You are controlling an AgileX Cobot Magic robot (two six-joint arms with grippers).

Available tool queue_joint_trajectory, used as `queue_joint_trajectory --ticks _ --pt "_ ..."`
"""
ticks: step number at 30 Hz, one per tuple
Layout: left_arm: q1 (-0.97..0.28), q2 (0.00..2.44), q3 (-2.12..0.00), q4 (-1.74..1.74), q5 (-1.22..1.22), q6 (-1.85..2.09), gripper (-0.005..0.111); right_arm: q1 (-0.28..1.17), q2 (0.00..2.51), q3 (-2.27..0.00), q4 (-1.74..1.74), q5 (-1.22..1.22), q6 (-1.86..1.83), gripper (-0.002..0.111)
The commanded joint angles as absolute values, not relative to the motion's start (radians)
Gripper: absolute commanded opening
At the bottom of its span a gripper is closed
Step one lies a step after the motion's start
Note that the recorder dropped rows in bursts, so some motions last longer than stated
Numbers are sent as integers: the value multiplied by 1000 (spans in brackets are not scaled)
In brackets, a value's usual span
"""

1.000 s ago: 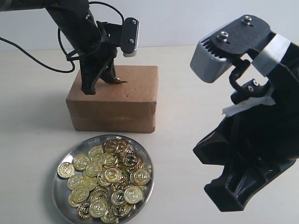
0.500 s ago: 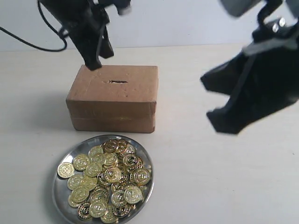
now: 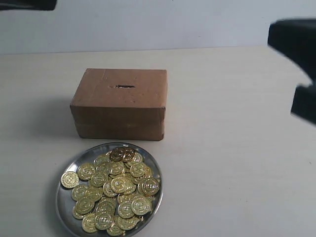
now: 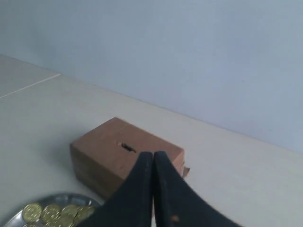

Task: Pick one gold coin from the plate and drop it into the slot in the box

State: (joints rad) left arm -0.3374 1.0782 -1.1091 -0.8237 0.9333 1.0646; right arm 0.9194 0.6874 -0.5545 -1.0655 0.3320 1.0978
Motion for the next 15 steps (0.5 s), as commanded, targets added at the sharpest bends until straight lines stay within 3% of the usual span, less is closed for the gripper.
queue_joint_trajectory --ticks 1,6,15 --pt "-334 683 -714 -1011 541 1070 0 918 639 -397 -1361 263 1513 0" --pt "-334 298 -395 -1095 384 1048 0 918 643 -316 -1744 406 1973 0" --pt "-334 53 -64 -1173 296 828 0 918 643 -191 -1744 480 2095 0"
